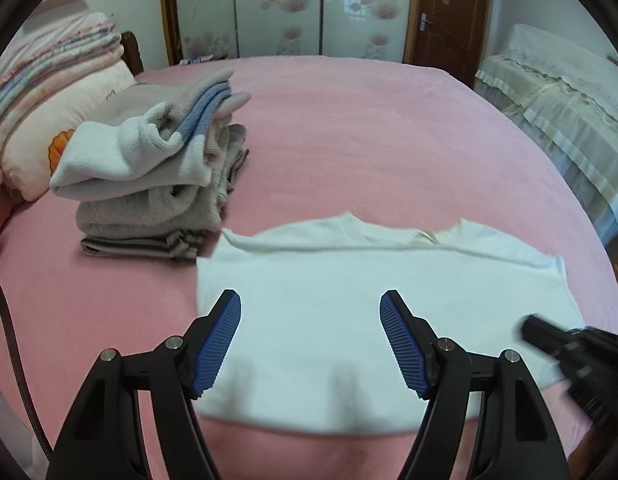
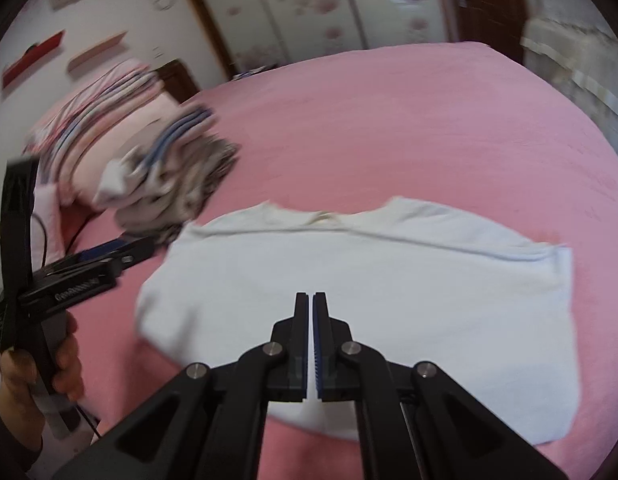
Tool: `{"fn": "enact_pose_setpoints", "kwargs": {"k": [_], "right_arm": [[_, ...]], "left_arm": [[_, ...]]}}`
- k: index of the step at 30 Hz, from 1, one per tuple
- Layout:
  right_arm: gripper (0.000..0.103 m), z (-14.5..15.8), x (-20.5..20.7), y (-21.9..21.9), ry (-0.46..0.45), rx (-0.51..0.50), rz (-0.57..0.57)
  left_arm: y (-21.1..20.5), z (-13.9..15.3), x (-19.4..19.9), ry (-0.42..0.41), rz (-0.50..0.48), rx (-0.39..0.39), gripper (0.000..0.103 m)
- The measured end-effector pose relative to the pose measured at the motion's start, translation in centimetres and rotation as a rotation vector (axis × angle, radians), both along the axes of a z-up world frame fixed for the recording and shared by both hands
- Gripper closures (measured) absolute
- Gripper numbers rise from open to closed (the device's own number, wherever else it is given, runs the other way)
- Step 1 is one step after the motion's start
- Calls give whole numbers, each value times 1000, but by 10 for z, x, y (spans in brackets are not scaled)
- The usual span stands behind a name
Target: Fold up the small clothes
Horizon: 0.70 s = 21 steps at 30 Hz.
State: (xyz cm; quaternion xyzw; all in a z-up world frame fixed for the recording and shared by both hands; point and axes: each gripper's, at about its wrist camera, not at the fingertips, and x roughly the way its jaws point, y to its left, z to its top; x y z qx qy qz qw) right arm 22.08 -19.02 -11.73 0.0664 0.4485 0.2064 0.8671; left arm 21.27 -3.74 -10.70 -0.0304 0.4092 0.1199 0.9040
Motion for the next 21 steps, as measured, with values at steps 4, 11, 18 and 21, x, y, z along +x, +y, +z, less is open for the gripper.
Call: {"fn": "enact_pose_setpoints", "kwargs": {"k": [4,11,18,21], "right_arm": [[101,-20,-18,28,40,-40,40],[102,-54,-24,-6,98,-139,-41],[102,-61,-24,-84,105,-193,-192],[102,-60,-26,-124,99,-207,-270]], "left_arm": [[-23,-15,-7,33,23,29,32],[-7,-64,-19,175,75,28,32],[29,-65,-24,162,117,86,32],[47,-67,-26,162,139,71,27]]}}
